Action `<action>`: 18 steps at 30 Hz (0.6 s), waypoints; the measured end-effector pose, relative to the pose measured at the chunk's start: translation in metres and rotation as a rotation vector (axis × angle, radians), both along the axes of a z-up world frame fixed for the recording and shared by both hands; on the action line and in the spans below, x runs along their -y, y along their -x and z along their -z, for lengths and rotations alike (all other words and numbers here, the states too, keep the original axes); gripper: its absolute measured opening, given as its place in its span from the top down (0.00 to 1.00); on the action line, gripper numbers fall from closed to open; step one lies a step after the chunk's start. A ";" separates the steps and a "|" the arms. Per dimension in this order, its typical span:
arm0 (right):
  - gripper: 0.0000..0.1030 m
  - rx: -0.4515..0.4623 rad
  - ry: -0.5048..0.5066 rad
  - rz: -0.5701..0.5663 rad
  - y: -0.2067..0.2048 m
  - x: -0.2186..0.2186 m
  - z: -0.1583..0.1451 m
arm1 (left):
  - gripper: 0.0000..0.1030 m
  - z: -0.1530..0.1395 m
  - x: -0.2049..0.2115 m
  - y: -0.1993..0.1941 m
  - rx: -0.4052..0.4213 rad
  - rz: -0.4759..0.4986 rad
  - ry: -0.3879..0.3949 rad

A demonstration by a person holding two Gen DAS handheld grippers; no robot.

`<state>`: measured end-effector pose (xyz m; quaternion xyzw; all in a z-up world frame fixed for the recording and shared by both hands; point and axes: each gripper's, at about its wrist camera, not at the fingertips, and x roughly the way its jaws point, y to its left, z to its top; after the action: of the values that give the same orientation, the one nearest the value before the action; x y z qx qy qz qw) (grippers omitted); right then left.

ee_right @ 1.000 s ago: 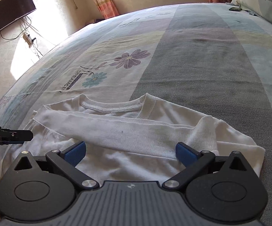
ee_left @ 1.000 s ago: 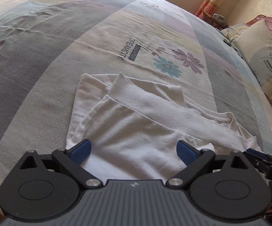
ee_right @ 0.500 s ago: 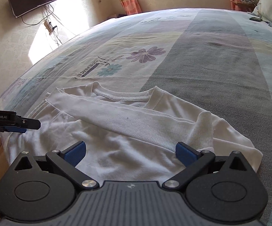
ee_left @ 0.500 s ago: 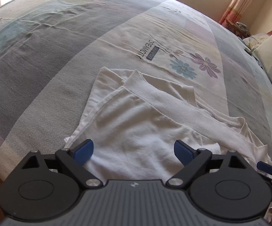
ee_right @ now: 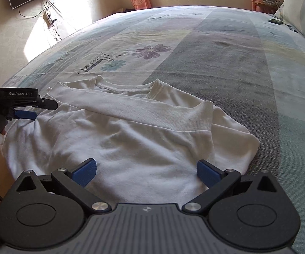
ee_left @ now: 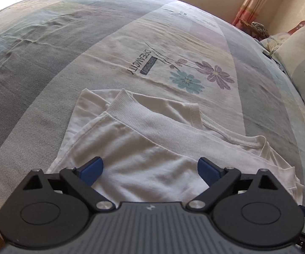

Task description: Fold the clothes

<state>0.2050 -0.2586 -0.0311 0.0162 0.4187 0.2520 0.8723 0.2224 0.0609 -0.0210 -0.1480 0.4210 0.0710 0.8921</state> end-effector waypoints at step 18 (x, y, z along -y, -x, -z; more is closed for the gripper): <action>0.00 -0.001 0.075 0.213 0.023 -0.039 -0.028 | 0.07 -0.014 -0.044 -0.021 -0.002 0.190 0.116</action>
<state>0.1820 -0.2195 -0.0028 0.0282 0.4240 0.1420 0.8940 0.2436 0.1052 -0.0070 -0.1586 0.4373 -0.0384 0.8844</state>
